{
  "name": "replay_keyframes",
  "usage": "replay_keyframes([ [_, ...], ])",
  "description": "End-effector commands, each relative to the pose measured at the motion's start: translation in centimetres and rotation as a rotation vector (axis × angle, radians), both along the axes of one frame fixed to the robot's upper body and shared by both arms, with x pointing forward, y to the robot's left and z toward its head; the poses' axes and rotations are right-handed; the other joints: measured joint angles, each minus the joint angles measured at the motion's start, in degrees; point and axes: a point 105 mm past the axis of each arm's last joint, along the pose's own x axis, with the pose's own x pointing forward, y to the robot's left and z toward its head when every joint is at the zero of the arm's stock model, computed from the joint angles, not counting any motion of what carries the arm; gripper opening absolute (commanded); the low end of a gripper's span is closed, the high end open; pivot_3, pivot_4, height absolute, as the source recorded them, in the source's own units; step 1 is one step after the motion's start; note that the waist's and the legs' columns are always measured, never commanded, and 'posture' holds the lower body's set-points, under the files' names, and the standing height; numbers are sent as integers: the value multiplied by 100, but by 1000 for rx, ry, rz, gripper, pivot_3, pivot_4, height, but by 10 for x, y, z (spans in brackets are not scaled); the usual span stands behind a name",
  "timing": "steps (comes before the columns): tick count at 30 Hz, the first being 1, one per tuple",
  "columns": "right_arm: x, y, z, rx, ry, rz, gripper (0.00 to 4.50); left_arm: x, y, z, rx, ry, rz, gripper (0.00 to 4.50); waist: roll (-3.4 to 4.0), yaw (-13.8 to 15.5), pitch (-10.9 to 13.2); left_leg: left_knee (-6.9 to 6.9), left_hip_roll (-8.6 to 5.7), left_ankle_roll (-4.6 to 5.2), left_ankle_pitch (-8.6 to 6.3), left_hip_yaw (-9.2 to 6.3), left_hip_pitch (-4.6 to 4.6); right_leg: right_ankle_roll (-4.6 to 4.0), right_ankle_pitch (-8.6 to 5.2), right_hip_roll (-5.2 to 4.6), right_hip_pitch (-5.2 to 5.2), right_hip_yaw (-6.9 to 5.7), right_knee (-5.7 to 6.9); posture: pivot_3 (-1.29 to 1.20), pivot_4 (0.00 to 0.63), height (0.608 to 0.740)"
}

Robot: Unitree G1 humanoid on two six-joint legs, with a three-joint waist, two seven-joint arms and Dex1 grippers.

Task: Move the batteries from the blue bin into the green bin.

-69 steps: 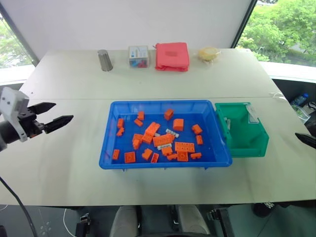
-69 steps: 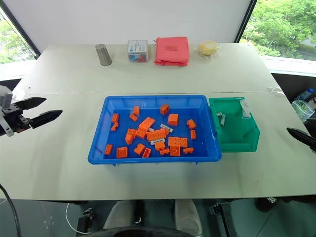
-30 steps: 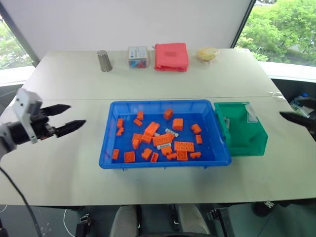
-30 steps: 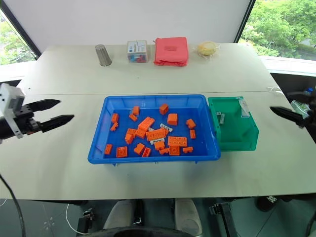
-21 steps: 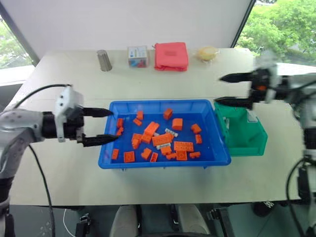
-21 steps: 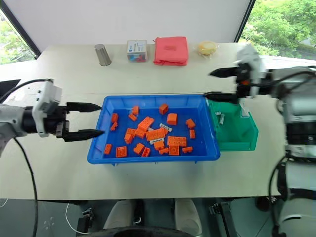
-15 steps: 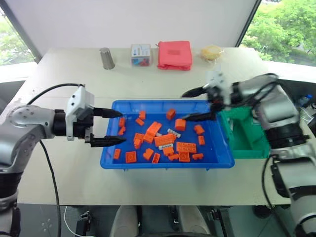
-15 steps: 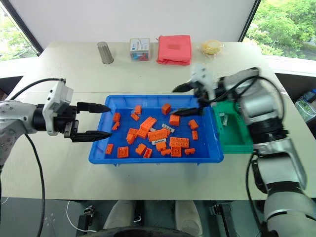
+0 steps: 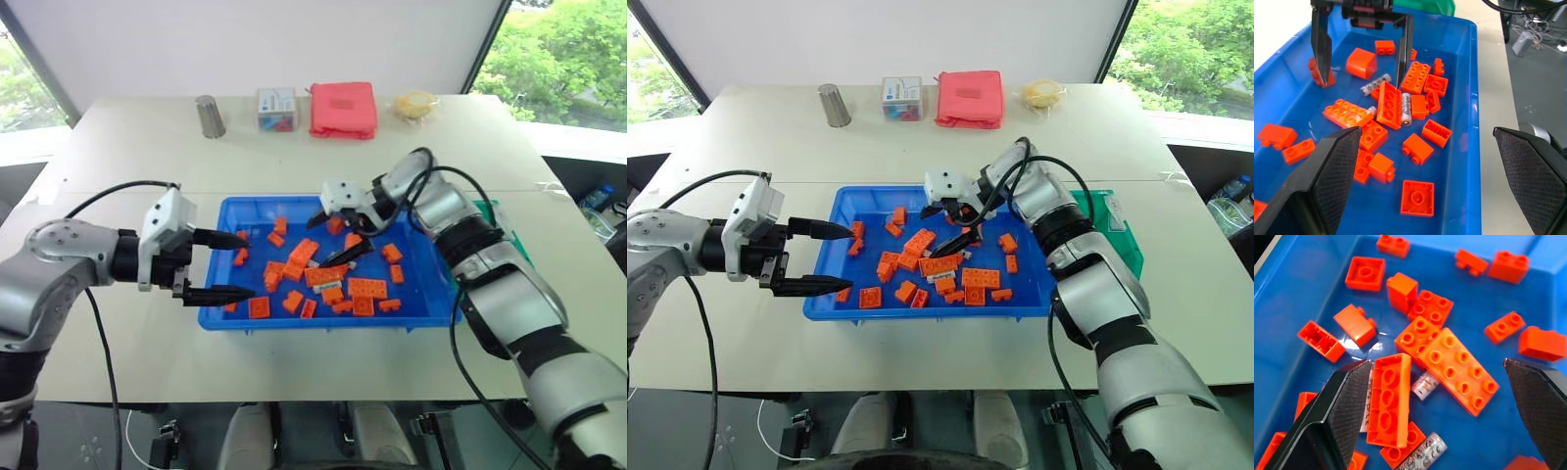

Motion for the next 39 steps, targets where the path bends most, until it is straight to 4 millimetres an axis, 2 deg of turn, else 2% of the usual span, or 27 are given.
replay_keyframes([
  [1, 4, 6, 8, -34, -71, 60, 4432, -4, -2, 12, -6, -54, -1, 4500, 1, -23, 1, -2, 0, -1, 0, -3, 2, 0, 0, 1, 0, -1, 4, 0, 150, 740],
  [9, 14, 21, 12, -72, -126, 47, 4432, -7, -2, 14, -16, -56, 29, 4500, 2, -117, 2, -6, 0, -6, 3, -8, 6, -1, 0, -3, 4, -4, 5, 0, 150, 740],
  [14, 18, 22, 5, -87, -182, 34, 4432, -4, 5, 14, -39, -39, 86, 4500, 2, -110, 3, -11, 1, -7, 4, -10, 9, -1, -1, -2, 4, -5, 6, 0, 150, 740],
  [18, 22, 23, -4, -82, -215, 5, 4432, 4, 20, 9, -25, -39, 159, 4500, 3, -112, 3, -11, 0, -11, 6, -8, 12, -4, -2, -4, 5, -4, 5, 0, 150, 740],
  [24, 23, 28, -10, -72, -237, 0, 4432, 15, 26, 13, -51, -67, 215, 4500, 3, -110, 3, -12, 0, -11, 6, -8, 11, -3, -1, -5, 5, -4, 5, 0, 150, 740],
  [31, 20, 30, -17, -77, -220, 6, 4432, 15, 24, 11, -51, -69, 210, 4500, 3, -111, 3, -12, 0, -12, 6, -8, 11, -3, -1, -5, 5, -4, 5, 0, 150, 740],
  [34, 18, 32, -17, -63, -203, 9, 3676, 16, 23, 11, -49, -72, 208, 4500, 3, -115, 3, -12, 0, -12, 6, -8, 11, -3, -1, -5, 4, -4, 5, 0, 150, 740],
  [38, 17, 32, -14, -54, -191, 13, 1706, 16, 22, 11, -47, -76, 209, 4500, 3, -113, 3, -13, 1, -12, 6, -8, 11, -2, 0, -4, 4, -5, 5, 0, 150, 740],
  [39, 18, 32, -13, -52, -190, 12, 1706, 17, 22, 11, -46, -76, 209, 4500, 3, -112, 3, -13, 1, -12, 6, -8, 11, -2, -1, -5, 5, -5, 5, 0, 150, 740],
])
